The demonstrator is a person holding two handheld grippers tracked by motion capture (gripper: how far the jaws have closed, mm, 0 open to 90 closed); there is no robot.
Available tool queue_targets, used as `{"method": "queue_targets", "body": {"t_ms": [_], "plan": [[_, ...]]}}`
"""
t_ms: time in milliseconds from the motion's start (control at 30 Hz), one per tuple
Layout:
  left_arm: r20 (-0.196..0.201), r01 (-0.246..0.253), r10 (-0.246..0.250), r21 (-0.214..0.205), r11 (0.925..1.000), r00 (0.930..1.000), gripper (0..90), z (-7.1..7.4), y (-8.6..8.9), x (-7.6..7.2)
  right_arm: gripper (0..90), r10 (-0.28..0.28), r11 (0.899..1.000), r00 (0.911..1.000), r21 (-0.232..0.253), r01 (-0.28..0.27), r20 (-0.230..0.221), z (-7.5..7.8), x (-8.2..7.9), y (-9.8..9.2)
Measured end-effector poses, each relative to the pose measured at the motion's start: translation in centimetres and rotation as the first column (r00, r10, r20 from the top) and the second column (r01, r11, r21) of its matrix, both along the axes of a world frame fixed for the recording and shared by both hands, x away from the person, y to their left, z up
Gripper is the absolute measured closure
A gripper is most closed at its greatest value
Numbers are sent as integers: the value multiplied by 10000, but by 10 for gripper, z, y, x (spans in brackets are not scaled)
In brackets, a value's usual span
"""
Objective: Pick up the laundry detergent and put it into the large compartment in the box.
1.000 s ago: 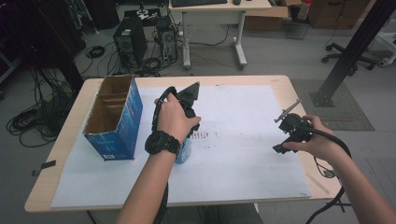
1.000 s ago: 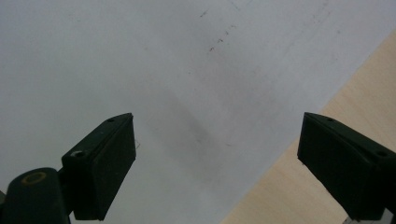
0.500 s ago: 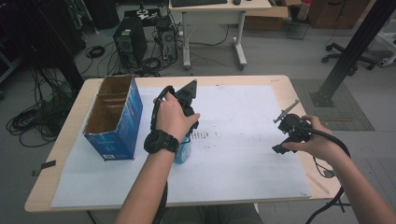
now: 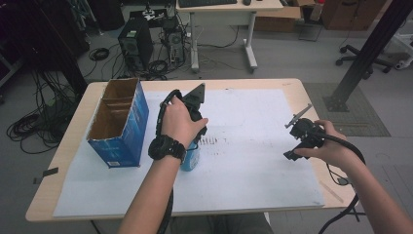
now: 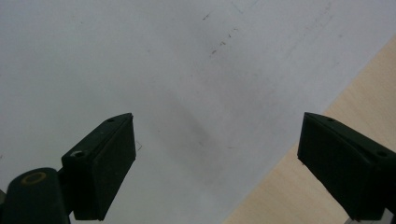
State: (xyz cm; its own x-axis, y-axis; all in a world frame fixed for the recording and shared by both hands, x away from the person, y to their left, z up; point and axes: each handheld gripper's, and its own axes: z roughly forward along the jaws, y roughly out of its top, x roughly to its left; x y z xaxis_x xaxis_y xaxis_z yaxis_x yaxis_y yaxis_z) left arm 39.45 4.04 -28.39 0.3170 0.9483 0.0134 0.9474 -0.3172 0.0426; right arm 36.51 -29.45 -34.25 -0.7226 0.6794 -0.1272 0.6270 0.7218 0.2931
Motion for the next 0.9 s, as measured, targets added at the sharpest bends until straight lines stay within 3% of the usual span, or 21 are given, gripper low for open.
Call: {"method": "queue_targets", "body": {"t_ms": [500, 900], "plan": [[-217, 256, -256, 24, 9997, 9994, 372, 17, -3, -2, 114, 177, 9998, 9998, -76, -177, -29, 8, -3, 3], [-401, 459, -457, 33, 9989, 9982, 373, 43, -4, -7, 114, 163, 9998, 9999, 62, -162, -30, 18, -3, 1]]}}
